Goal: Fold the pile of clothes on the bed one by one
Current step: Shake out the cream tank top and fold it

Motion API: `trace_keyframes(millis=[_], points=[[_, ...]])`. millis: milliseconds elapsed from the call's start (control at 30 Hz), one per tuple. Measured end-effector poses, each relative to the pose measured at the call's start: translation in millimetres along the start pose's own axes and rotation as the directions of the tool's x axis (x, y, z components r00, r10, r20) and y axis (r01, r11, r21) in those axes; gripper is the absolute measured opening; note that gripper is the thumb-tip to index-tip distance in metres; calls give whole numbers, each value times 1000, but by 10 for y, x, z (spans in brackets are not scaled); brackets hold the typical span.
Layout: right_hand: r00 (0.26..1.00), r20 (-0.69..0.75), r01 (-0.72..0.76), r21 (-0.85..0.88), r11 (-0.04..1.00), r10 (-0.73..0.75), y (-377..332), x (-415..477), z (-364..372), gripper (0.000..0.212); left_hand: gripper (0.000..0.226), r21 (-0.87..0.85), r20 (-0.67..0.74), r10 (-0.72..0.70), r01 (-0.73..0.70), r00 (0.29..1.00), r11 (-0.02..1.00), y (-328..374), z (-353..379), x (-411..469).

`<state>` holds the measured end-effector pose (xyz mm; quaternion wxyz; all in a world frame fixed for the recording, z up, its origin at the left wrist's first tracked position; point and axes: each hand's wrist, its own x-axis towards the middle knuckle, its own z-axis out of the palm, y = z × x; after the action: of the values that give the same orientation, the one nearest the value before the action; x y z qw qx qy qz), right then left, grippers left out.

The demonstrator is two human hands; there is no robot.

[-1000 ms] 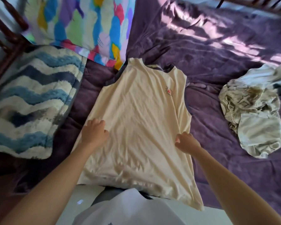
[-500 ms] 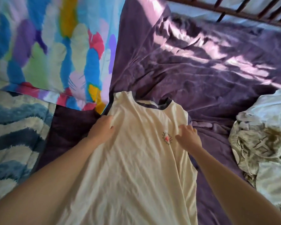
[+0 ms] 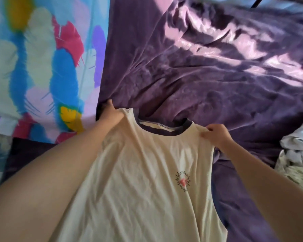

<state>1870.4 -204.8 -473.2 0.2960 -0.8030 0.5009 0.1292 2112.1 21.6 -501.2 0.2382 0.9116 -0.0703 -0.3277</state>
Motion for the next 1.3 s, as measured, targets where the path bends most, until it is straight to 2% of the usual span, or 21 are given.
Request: trace_keyframes(millis=[100, 200, 267, 367, 500, 567, 633, 700, 733, 767, 800, 867, 900, 933, 967, 1033, 1067, 1133, 1200, 1267, 1300], points=[[992, -124, 42, 200, 979, -17, 81, -66, -236, 13, 24, 178, 44, 41, -49, 998, 983, 11, -83, -28], [995, -101, 21, 277, 961, 7, 127, -232, -412, 18, 26, 336, 72, 131, -147, 989, 930, 153, -190, -189], [996, -91, 26, 325, 945, 4, 109, -388, -533, 21, 12, 226, 82, 277, -289, 957, 930, 296, -337, -366], [990, -132, 87, 308, 947, -48, 26, -746, -712, 13, 28, 136, 47, 524, -526, 850, 840, 436, -659, -717], [891, -346, 280, -85, 956, -292, 144, -1321, -775, 22, 29, 425, -73, 810, -716, 582, 553, 249, -1116, -1220], [662, -462, 470, -358, 807, -590, 326, -1614, -755, 31, 33, 546, -146, 919, -745, 366, 383, -8, -1290, -1456], [419, -384, 622, -539, 568, -823, 564, -1853, -682, 36, 32, 643, -136, 980, -740, 147, 200, -346, -1338, -1681], [331, -225, 682, -615, 397, -916, 826, -2051, -494, 29, 23, 685, 6, 998, -727, -65, -52, -786, -1195, -1929], [343, -112, 693, -639, 332, -932, 940, -2177, -369, 19, 19, 672, 122, 986, -722, -115, -167, -1043, -1066, -2052], [416, 40, 711, -637, 298, -908, 1057, -2301, -201, 8, 17, 643, 235, 966, -728, -110, -240, -1316, -909, -2171], [541, 226, 728, -608, 316, -810, 1148, -2428, -32, 15, 15, 616, 338, 940, -743, -50, -261, -1585, -740, -2290], [696, 510, 711, -583, 392, -505, 1343, -2603, 361, 34, 25, 601, 497, 845, -780, 195, -173, -1971, -476, -2467], [709, 557, 704, -586, 401, -432, 1362, -2644, 486, 42, 38, 607, 564, 741, -791, 365, -73, -2076, -396, -2510], [709, 579, 705, -584, 402, -403, 1307, -2666, 548, 45, 48, 615, 585, 655, -788, 478, 26, -2104, -360, -2509], [705, 559, 709, -568, 417, -438, 1213, -2672, 560, 41, 51, 632, 569, 622, -770, 538, 89, -2059, -362, -2497], [694, 400, 703, -554, 446, -598, 984, -2568, 536, 28, 35, 673, 441, 693, -721, 570, 165, -1814, -385, -2455], [726, 314, 662, -561, 498, -612, 841, -2493, 496, 28, 21, 697, 339, 752, -688, 565, 203, -1671, -387, -2395], [817, 176, 545, -545, 637, -549, 558, -2298, 390, 27, 24, 739, 130, 741, -563, 659, 370, -1368, -364, -2228], [910, 167, 406, -534, 741, -379, 410, -2076, 331, 42, 25, 739, -6, 626, -419, 780, 528, -1067, -372, -2077], [950, 173, 311, -513, 800, -258, 350, -1873, 312, 53, 34, 685, -6, 359, -258, 933, 681, -871, -386, -1934], [958, 164, 286, -504, 815, -235, 349, -1788, 326, 54, 33, 667, 37, 251, -211, 967, 714, -824, -390, -1857]])
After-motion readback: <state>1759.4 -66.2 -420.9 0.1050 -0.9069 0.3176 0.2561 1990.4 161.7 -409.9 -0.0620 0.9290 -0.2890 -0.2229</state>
